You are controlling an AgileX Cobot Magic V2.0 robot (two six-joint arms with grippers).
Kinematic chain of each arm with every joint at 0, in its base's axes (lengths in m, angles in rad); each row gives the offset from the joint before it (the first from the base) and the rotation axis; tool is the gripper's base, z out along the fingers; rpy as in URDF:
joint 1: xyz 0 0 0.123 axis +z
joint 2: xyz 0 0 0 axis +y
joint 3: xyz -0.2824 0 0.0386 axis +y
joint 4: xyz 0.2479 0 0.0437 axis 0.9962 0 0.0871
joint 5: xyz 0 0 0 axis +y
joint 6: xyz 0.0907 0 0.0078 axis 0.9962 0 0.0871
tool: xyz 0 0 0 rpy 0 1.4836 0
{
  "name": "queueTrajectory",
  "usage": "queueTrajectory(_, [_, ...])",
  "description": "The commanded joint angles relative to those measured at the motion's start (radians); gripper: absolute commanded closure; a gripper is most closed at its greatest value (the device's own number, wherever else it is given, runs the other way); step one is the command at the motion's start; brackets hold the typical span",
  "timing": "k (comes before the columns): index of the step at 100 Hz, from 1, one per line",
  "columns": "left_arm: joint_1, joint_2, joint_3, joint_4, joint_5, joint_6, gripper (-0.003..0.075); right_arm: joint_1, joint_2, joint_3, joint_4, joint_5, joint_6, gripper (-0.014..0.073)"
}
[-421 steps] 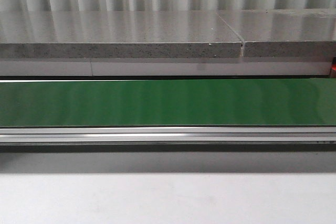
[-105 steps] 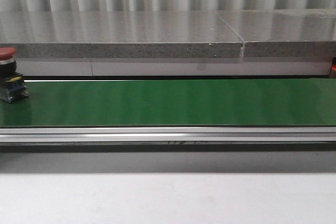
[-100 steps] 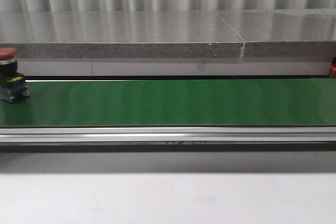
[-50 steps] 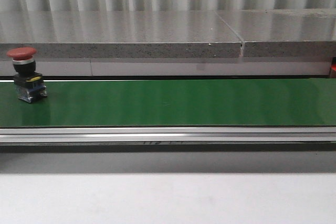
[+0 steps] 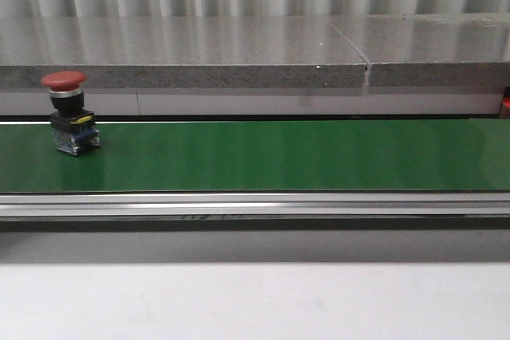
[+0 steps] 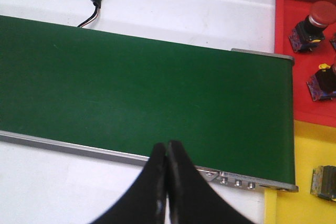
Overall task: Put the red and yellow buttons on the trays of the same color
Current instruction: 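Set the red button on the belt and open the left gripper, then grasp the last yellow push button with the left gripper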
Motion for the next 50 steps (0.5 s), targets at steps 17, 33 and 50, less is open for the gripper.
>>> queueTrajectory(17, [0.005, -0.034, -0.037, -0.007, -0.043, -0.013, 0.0111, 0.001, -0.006, -0.025, 0.005, -0.052, -0.009, 0.0662])
queueTrajectory(33, [0.005, -0.032, -0.037, -0.007, -0.051, -0.013, 0.0244, 0.001, -0.006, -0.025, 0.005, -0.052, -0.009, 0.0662])
queueTrajectory(50, [0.005, -0.032, -0.037, -0.007, -0.045, -0.013, 0.0468, 0.001, -0.006, -0.025, 0.005, -0.052, -0.009, 0.0662])
